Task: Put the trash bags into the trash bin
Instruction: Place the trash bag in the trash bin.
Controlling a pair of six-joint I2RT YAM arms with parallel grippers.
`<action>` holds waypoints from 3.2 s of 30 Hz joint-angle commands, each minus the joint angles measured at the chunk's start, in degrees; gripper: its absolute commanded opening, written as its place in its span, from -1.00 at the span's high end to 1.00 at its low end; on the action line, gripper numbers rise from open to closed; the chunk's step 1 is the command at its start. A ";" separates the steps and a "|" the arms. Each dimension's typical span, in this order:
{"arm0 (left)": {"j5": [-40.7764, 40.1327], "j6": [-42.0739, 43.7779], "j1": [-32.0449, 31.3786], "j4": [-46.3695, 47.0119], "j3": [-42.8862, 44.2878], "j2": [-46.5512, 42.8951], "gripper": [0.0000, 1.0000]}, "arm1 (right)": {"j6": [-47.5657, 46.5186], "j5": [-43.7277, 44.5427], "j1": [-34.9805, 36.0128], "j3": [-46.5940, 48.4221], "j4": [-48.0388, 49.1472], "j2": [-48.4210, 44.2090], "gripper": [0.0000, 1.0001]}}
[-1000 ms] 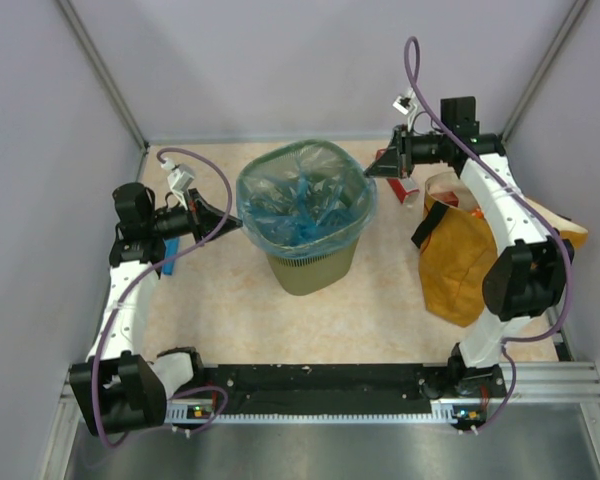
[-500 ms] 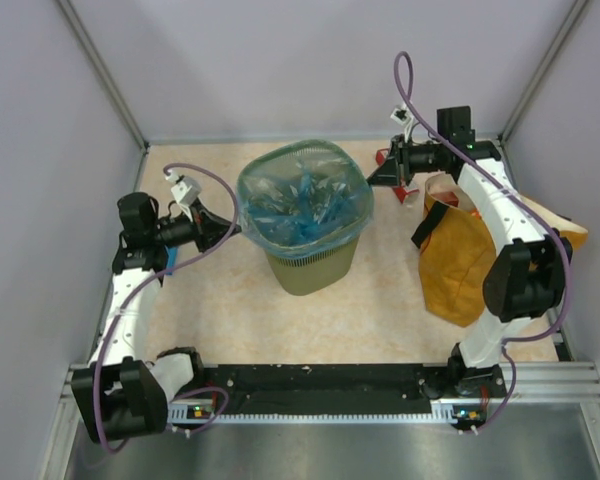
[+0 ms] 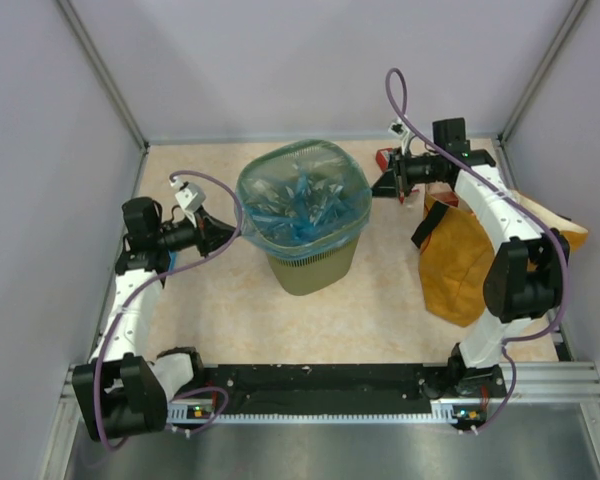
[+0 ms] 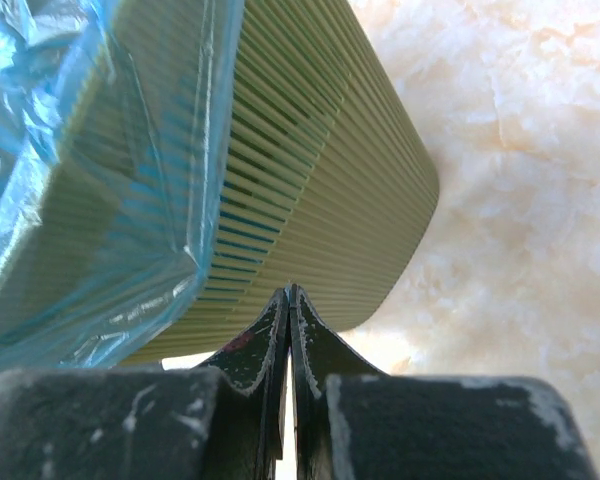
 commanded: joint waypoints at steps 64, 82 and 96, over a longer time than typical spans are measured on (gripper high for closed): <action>-7.43 -6.97 -3.11 2.21 19.01 13.01 -0.64 | -7.16 17.99 12.34 -13.46 5.02 -29.45 -0.40; -7.08 -4.77 -3.10 1.86 16.37 10.55 -0.63 | 14.13 -15.07 -0.16 -13.19 16.36 -14.33 -0.56; -7.43 -3.62 -3.02 0.80 16.11 9.85 -0.63 | 11.41 -27.03 -0.34 -9.59 17.94 -8.35 -0.28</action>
